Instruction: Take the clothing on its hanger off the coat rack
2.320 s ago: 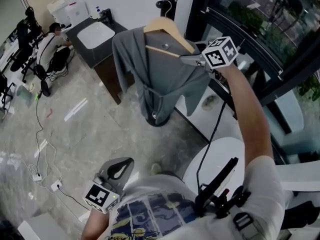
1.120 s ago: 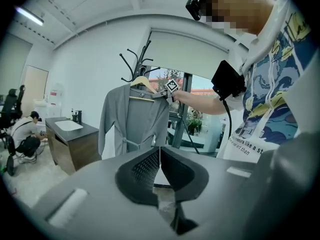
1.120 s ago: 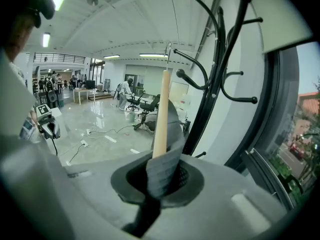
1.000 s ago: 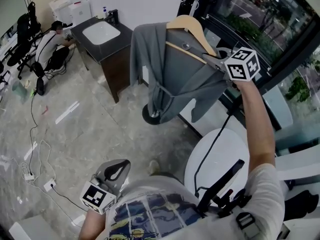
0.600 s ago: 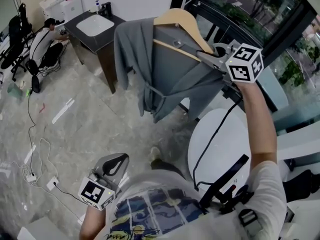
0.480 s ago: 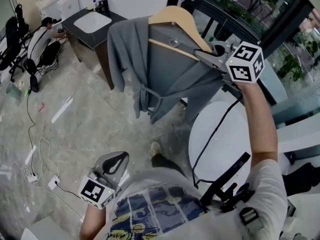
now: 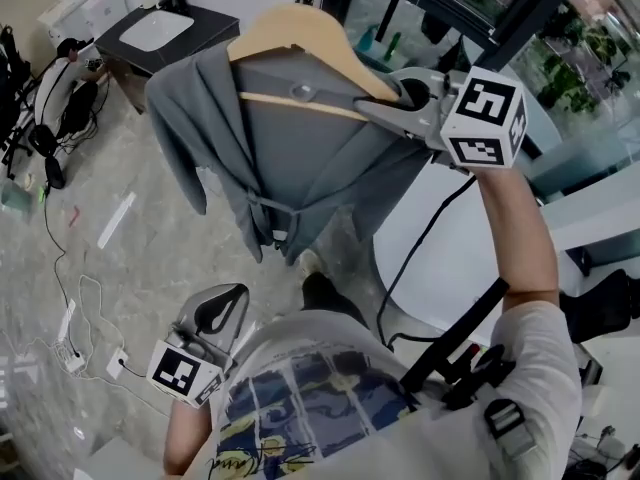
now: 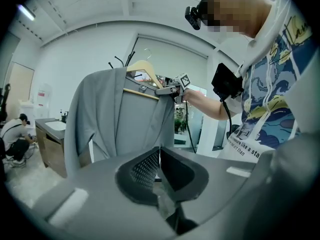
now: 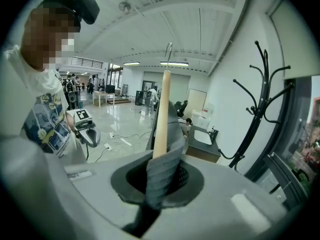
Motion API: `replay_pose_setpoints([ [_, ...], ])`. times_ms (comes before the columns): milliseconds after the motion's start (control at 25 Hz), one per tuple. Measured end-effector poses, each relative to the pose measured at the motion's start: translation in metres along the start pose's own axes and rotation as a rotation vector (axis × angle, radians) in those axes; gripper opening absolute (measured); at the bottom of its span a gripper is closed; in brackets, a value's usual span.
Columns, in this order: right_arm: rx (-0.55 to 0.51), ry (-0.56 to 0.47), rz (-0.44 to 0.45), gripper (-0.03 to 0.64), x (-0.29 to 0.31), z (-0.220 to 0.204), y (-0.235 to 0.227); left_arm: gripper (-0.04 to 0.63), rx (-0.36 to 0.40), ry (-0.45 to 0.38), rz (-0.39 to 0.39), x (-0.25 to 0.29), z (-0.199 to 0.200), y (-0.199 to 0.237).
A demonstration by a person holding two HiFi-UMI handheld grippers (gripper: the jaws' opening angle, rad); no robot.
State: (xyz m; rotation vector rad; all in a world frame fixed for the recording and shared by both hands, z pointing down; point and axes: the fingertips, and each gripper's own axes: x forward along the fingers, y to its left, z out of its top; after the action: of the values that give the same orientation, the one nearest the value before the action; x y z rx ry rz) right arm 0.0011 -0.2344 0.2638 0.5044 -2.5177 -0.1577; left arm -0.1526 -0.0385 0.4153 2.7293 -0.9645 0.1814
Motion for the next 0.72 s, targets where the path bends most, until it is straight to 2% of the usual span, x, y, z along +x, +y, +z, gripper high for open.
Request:
replay_pose_setpoints([
  [200,-0.031,-0.008,0.02,0.011,-0.004,0.005,0.038,0.014,0.003,-0.004,-0.011,-0.006,-0.005,-0.008],
  [400,-0.054,-0.023,0.026,0.011,-0.004,-0.006,0.088,0.014,0.016,-0.007,-0.013,-0.021,-0.031,-0.021],
  [720,-0.066,-0.025,0.047,0.011,-0.009,0.006,0.105,0.014,0.012,-0.002,-0.01,-0.021,-0.012,-0.019],
])
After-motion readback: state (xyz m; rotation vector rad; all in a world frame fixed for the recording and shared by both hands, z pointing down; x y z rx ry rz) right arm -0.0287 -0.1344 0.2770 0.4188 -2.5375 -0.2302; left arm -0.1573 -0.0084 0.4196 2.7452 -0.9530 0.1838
